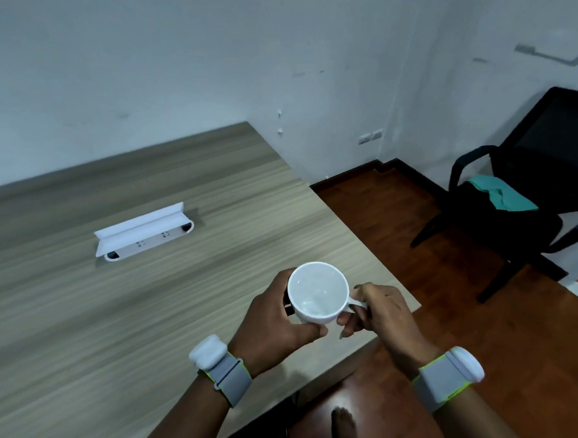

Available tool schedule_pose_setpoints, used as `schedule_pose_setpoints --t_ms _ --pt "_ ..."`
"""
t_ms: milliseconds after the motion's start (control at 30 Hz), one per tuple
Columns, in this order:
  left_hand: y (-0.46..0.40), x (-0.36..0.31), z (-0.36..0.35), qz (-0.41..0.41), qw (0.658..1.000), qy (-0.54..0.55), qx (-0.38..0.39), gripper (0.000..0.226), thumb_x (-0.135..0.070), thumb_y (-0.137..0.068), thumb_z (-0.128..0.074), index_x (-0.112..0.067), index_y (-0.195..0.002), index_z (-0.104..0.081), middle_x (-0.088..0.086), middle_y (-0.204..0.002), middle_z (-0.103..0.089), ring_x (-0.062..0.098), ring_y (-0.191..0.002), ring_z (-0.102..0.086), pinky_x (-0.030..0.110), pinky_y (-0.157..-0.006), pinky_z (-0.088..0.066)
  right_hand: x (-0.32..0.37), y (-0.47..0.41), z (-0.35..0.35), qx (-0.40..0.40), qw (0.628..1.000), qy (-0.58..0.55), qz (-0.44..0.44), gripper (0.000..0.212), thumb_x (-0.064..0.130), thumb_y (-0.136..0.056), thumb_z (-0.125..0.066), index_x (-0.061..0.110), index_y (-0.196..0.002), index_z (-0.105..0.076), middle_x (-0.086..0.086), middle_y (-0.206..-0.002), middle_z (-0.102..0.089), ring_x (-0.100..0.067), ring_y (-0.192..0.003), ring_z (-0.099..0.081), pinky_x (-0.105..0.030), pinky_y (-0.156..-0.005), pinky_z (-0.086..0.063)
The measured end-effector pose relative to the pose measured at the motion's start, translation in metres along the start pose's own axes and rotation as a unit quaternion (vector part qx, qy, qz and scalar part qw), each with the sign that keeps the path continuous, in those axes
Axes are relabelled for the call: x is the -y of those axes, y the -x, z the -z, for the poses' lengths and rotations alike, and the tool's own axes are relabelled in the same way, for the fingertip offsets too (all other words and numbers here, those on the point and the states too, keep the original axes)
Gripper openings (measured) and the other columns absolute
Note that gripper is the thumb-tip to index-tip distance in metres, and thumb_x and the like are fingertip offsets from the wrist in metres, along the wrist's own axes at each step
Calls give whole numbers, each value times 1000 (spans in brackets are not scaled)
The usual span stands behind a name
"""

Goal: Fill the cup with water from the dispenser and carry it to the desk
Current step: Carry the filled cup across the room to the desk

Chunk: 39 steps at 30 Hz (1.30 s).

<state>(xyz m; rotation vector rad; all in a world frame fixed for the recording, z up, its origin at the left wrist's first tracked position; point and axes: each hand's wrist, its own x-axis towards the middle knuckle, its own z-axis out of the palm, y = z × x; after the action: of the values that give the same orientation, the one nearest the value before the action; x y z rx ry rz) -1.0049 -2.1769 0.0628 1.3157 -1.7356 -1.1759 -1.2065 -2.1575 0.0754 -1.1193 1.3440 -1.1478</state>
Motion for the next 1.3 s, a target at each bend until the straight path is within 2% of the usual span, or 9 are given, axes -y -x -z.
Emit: schedule_pose_setpoints --t_ms 100,233,400,600,833,967,1100,1200,1300 --pt "-12 5 7 13 999 1 -29 85 -27 -62 -93 -43 -135 -54 -29 -122 -67 -5 -117 -64 18 -96 -54 -1 -26 -6 29 1000 -9 -8 36 18 -80 -44 8 -46 -46 -37 -69 -65 -39 -54 -60 -32 -51 -57" --pt "-31 12 21 39 996 1 -79 84 -22 -63 -93 -41 -136 -55 -28 -121 -68 -5 -117 -65 18 -97 -54 -2 -72 -18 83 996 -11 -20 34 18 -79 -47 -3 -53 -49 -36 -67 -65 -33 -52 -61 -33 -50 -57" --pt "-52 20 37 77 987 -2 -142 83 -19 -64 -93 -38 -136 -55 -26 -121 -68 -4 -117 -65 21 -96 -55 -2 -128 -38 153 988 3 -29 40 14 -82 -50 -16 -56 -41 -36 -65 -63 -32 -52 -62 -35 -49 -57" --pt "-79 32 43 123 969 1 -212 83 -15 -65 -92 -39 -135 -55 -21 -122 -69 0 -118 -65 23 -97 -55 -1 -183 -53 235 971 13 -39 31 18 -80 -51 -3 -57 -52 -37 -67 -63 -31 -54 -62 -35 -51 -57" --pt "-99 37 49 155 953 -1 -259 81 -17 -65 -90 -43 -133 -55 -28 -122 -67 -4 -117 -64 15 -93 -53 -2 -227 -65 306 951 14 -41 29 19 -83 -53 7 -57 -54 -20 -63 -67 -31 -55 -61 -45 -59 -54" --pt "-109 45 50 171 947 -12 -273 81 -18 -65 -90 -43 -134 -55 -25 -122 -68 -3 -116 -65 21 -95 -55 -8 -246 -73 323 945 20 -43 27 18 -85 -52 9 -59 -56 -19 -63 -68 -31 -55 -61 -46 -59 -55" --pt "-126 64 58 188 941 -24 -280 80 -20 -66 -90 -46 -132 -53 -31 -120 -66 -8 -113 -63 16 -91 -54 -15 -267 -85 324 944 33 -57 27 21 -85 -54 12 -60 -57 -17 -64 -68 -31 -55 -60 -45 -59 -54" --pt "-136 80 67 198 938 -42 -281 79 -19 -66 -89 -53 -127 -51 -29 -119 -67 -9 -112 -62 18 -91 -55 -24 -276 -96 323 943 45 -75 30 10 -97 -54 7 -67 -57 -16 -67 -68 -31 -58 -60 -45 -61 -52" --pt "-149 100 72 203 937 -52 -281 80 -19 -66 -88 -52 -128 -50 -25 -123 -67 -4 -114 -63 28 -95 -57 -37 -292 -107 315 942 67 -96 31 3 -101 -51 5 -71 -59 -15 -70 -69 -31 -59 -61 -46 -62 -51"
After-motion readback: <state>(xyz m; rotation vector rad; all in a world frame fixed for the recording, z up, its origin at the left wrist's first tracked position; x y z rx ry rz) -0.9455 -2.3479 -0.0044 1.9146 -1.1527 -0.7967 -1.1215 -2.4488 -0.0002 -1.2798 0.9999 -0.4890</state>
